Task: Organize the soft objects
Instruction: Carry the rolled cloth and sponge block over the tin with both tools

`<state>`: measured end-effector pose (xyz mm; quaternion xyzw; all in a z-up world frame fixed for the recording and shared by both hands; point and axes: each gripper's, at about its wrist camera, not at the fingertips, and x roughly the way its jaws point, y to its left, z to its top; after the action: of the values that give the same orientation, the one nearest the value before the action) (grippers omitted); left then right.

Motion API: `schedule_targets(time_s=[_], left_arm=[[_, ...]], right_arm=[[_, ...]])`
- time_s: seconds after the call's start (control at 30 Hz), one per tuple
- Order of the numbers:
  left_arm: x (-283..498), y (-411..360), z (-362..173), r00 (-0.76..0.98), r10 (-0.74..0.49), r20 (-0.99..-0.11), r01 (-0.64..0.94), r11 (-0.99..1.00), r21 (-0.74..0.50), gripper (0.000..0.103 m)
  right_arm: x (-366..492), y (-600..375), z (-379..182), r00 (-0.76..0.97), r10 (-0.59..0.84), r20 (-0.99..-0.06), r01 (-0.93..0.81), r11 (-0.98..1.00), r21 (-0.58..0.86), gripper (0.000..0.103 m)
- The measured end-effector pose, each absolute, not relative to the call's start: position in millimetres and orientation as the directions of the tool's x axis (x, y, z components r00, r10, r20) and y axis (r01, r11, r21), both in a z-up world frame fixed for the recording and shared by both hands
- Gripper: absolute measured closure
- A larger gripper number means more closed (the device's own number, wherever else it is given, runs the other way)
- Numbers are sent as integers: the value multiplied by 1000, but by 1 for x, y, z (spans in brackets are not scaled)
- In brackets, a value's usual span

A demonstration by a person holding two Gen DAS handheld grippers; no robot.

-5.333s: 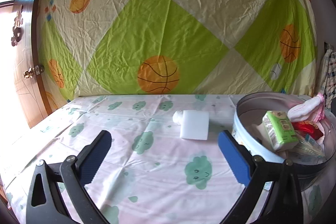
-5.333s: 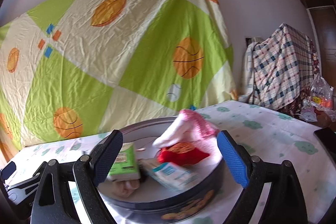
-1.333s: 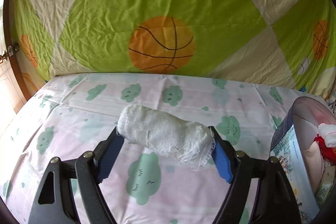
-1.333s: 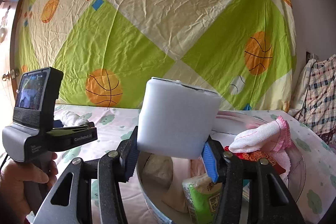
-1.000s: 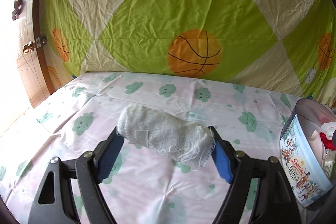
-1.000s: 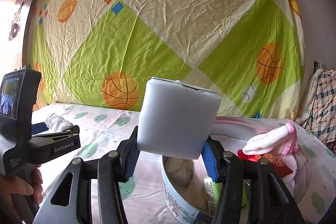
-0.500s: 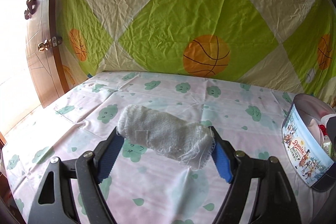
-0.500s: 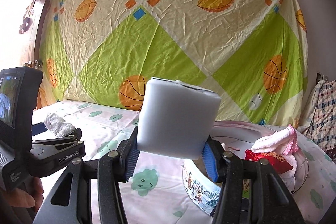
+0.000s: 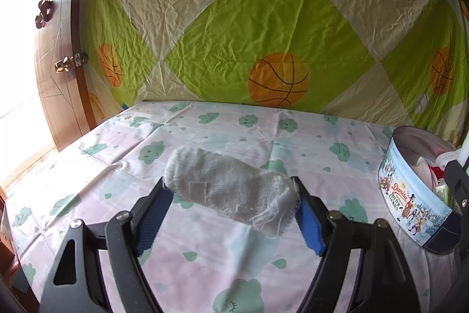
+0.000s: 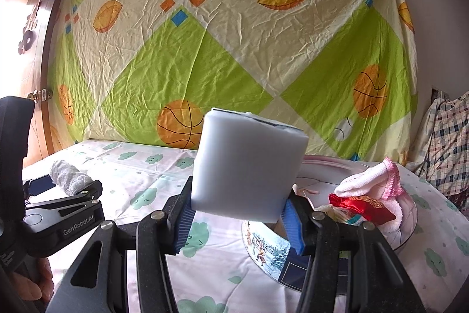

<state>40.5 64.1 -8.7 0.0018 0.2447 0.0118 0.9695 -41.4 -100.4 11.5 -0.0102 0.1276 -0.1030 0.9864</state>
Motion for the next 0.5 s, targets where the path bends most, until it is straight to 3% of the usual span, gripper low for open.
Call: schedule_targets(time_s=[0.5], left_arm=[[13, 37, -2, 884, -31, -467, 29, 1000, -11, 24]], right_arm=[[-69, -122, 13, 938, -257, -234, 248, 966, -70, 47]])
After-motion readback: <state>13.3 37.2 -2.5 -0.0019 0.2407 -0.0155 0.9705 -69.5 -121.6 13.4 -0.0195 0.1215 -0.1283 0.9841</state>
